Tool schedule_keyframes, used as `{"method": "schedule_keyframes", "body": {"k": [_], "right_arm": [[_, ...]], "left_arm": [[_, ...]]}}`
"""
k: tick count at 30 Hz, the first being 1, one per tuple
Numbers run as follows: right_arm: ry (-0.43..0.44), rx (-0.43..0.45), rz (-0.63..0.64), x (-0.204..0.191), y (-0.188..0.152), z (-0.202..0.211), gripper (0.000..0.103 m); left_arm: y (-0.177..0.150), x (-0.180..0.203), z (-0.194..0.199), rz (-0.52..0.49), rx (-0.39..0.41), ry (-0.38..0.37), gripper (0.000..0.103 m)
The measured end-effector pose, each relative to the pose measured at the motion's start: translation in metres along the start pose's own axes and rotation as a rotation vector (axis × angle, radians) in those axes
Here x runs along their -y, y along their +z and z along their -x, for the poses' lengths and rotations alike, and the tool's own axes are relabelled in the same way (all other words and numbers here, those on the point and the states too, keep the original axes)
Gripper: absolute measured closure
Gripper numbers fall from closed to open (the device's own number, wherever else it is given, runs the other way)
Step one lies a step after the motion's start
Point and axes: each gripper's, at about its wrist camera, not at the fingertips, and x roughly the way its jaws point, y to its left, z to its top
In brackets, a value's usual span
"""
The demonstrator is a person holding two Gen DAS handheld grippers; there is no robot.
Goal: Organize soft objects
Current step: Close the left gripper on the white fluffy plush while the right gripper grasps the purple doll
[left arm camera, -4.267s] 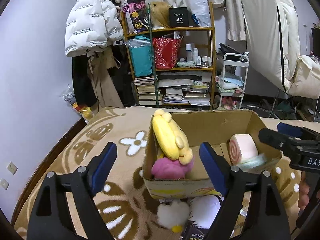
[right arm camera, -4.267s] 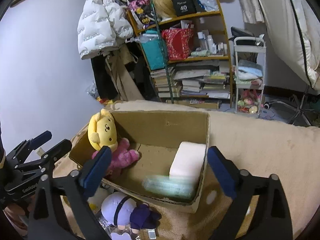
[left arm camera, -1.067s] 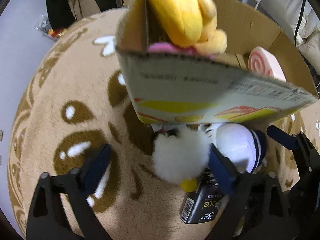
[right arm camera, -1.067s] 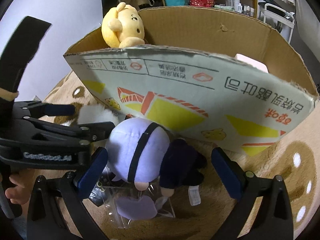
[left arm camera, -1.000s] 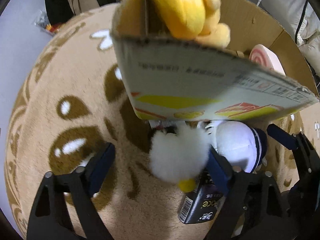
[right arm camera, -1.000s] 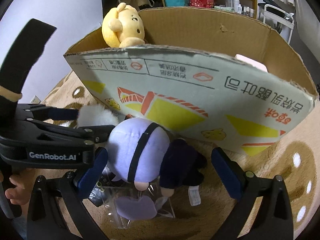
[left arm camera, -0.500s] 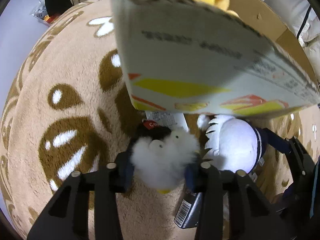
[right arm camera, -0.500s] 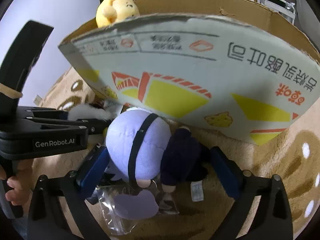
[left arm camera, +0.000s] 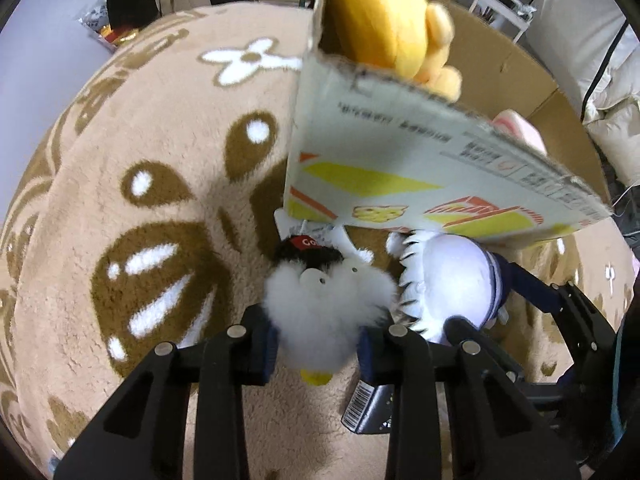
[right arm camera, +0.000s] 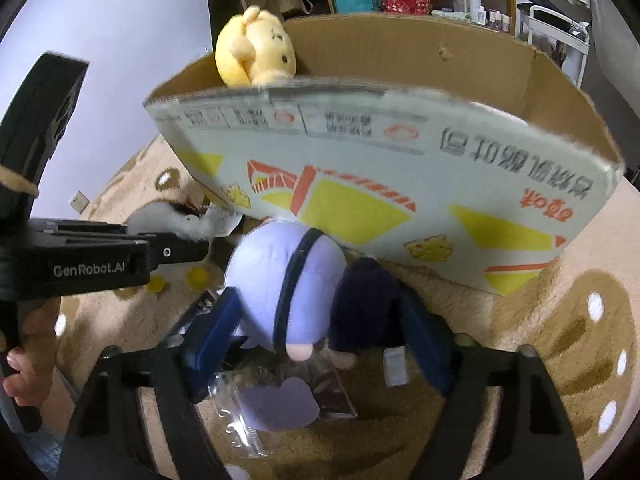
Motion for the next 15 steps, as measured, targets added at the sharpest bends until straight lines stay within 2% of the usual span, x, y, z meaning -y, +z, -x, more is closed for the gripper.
{"method": "schedule_keyframes", "body": {"k": [1,3,9,11,15], "right_arm": [[0.000,0.006,-0.006,0.002,0.000,0.003,0.021],[0.002,0.008,-0.008,0.003,0.001,0.006,0.029],[0.000,0.004,0.002,0.010,0.004,0.009,0.029],[-0.005,0.005,0.015,0.004,0.006,0.010,0.026],[-0.007,0.007,0.015,0.000,0.008,0.010,0.025]], "left_arm": [[-0.002,-0.001,0.003,-0.004,0.008,0.001,0.073],[-0.005,-0.003,0.007,-0.013,0.015,0.007,0.073],[-0.004,0.006,0.015,-0.008,0.023,0.032,0.073],[-0.007,0.006,0.019,-0.004,0.033,0.053,0.073],[-0.010,0.004,0.024,-0.001,0.046,0.076,0.073]]}}
